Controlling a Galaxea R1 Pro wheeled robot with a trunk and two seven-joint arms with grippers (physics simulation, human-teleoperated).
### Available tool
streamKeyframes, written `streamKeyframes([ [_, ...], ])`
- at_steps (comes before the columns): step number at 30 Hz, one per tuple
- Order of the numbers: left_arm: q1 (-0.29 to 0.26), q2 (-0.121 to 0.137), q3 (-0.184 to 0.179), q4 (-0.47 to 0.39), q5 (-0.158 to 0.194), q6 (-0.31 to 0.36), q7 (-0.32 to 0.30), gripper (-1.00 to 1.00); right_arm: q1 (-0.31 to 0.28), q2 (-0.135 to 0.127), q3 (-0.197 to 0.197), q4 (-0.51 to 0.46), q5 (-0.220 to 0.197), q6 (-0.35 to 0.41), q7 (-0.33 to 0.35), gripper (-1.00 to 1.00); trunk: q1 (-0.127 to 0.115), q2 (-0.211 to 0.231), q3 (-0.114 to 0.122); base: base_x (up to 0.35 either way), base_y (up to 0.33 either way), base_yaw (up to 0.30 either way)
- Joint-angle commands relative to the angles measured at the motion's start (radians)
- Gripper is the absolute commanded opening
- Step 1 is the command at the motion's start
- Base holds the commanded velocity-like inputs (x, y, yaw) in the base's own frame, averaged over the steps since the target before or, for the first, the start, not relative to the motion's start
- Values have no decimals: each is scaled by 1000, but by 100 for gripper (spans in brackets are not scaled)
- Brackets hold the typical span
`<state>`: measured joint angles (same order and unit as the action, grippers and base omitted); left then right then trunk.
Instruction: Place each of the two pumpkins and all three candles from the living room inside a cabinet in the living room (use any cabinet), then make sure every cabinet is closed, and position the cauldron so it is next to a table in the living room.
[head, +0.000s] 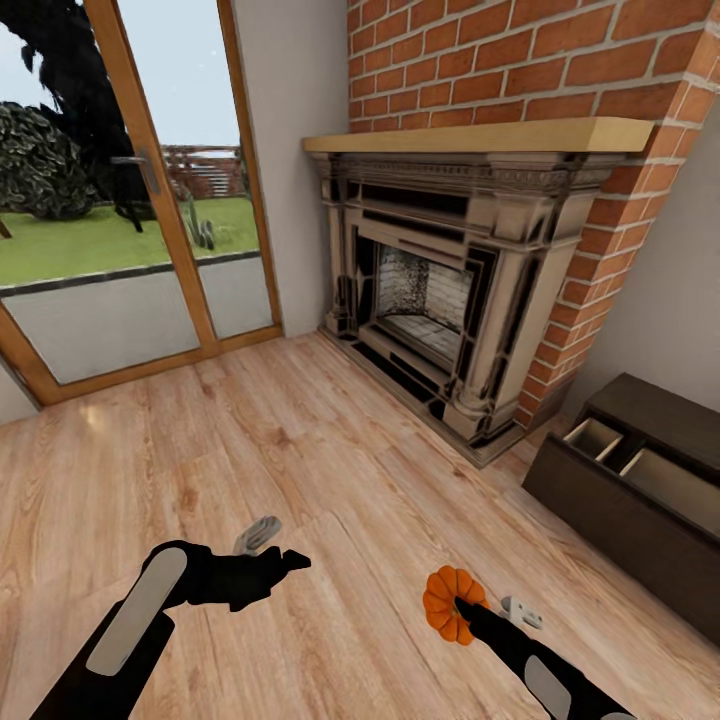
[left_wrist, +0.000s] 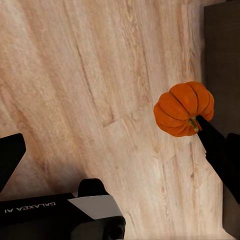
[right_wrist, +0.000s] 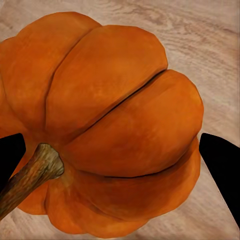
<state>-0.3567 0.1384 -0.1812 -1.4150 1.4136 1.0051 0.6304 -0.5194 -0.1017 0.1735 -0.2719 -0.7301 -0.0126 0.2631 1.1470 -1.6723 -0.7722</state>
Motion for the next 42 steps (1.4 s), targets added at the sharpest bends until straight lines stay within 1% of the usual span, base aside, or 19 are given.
streamKeyframes([
  [1, -1, 1, -1, -1, 10, 0, 10, 100, -1, -1, 8, 0, -11, -1, 2, -100, 0, 0, -1, 0, 0, -8],
  [9, -1, 1, -2, -1, 10, 0, 9, 100, -1, 0, 8, 0, -11, -1, 2, -100, 0, 0, -1, -1, 0, -1],
  [15, -1, 1, -3, -1, 10, 0, 9, 100, -1, 0, 8, 0, -11, -3, 2, -100, 0, 0, -1, -114, 1, 0],
  [23, -1, 1, -4, -1, 10, 0, 9, 100, -1, -1, 8, 0, -11, -8, 4, -100, 0, 0, 1, 210, 61, -27],
  [42, -1, 1, -4, -1, 10, 0, 9, 100, -1, -3, 8, 0, -11, -3, 4, -100, 0, 0, 23, 13, 1, -183],
])
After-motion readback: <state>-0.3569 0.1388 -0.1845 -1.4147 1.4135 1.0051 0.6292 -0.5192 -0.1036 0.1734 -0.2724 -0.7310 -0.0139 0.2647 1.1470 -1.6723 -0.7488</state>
